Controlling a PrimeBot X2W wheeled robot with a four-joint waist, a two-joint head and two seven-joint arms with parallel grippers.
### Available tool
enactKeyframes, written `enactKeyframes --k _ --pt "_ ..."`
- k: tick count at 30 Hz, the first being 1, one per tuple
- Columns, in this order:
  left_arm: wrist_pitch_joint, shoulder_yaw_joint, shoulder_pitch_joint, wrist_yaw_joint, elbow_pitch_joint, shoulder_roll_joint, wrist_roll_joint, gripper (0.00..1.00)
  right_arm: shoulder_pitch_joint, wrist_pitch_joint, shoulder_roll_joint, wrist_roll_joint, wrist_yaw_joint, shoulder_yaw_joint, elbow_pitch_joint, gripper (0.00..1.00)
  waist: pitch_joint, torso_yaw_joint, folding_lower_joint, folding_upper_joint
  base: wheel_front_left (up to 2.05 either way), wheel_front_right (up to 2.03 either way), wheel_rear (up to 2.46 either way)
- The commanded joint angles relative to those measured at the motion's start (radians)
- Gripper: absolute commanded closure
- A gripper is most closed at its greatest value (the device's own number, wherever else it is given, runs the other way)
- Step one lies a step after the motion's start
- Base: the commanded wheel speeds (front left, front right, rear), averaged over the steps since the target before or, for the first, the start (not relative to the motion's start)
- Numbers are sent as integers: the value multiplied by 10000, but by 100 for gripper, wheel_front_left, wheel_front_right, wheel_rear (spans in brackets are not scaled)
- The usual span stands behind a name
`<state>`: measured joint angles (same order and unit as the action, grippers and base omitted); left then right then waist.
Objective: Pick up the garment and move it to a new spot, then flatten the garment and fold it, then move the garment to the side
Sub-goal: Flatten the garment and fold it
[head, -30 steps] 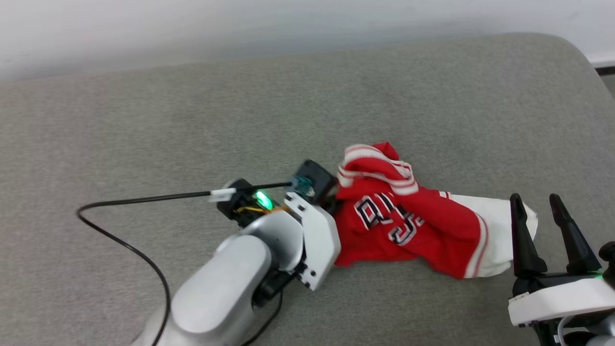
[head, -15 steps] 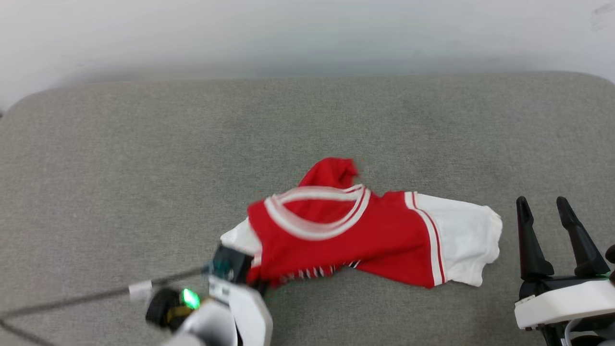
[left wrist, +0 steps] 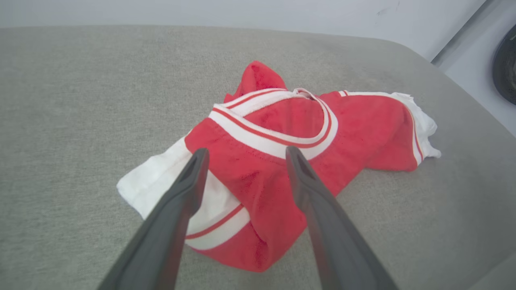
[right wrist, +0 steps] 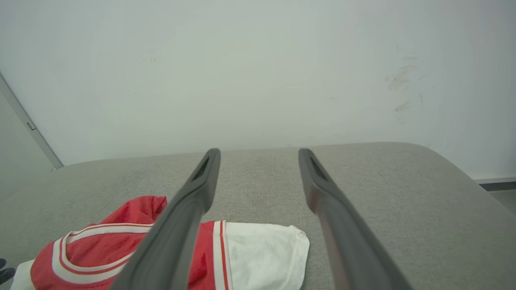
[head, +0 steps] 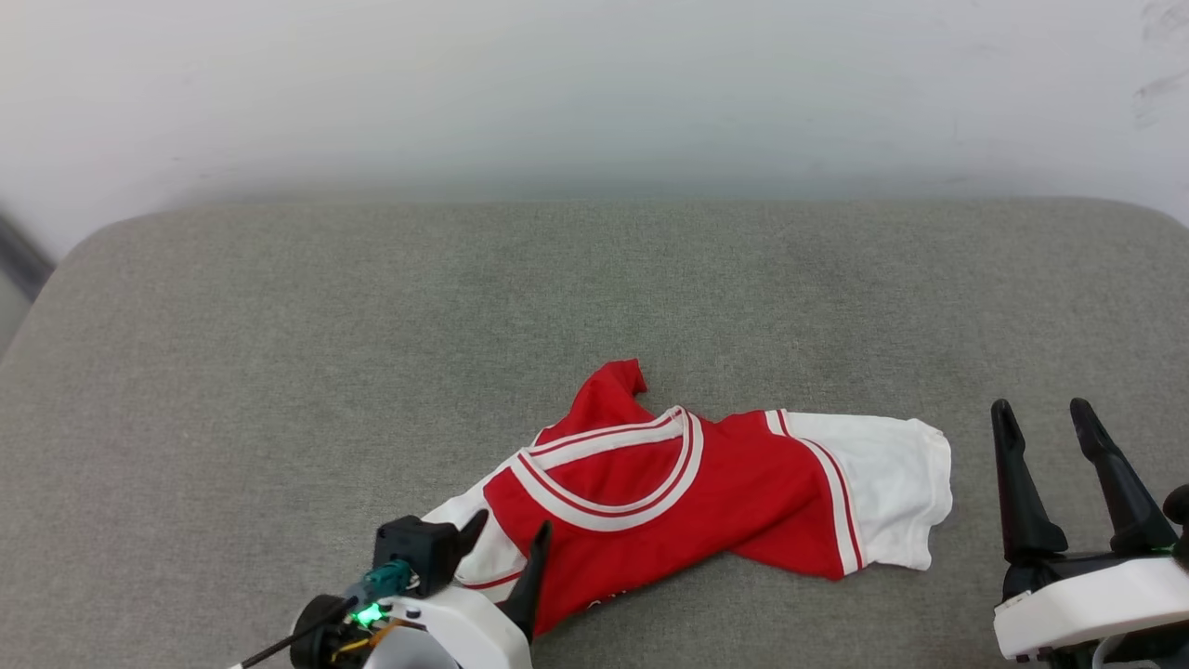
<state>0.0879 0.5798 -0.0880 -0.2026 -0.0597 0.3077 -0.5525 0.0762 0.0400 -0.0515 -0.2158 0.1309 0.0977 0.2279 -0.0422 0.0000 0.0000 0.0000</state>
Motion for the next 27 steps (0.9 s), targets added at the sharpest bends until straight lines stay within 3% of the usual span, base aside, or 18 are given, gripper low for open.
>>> enactKeyframes --k 1,8,17,22,27 --pt "-177 -130 -132 -100 123 101 76 0 143 35 18 -4 -3 -8 63 0 118 29 0 0 0 0 0" --pt "257 -849 -814 -182 582 1132 183 0 231 183 18 -35 -1 -9 315 0 116 41 0 0 0 0 0" --pt "3857 -369 -2139 1223 344 2658 -608 0 -177 128 18 -64 -3 -177 428 0 -918 -185 0 0 0 0 0" --pt "5164 114 -2639 1863 -58 2910 -866 0 -409 -64 17 -182 -1 -249 230 0 -1512 -391 0 0 0 0 0" --pt "5668 451 -2974 2028 -631 2945 -665 0 -589 -229 18 -231 -1 -310 9 0 -1841 -555 0 0 0 0 0"
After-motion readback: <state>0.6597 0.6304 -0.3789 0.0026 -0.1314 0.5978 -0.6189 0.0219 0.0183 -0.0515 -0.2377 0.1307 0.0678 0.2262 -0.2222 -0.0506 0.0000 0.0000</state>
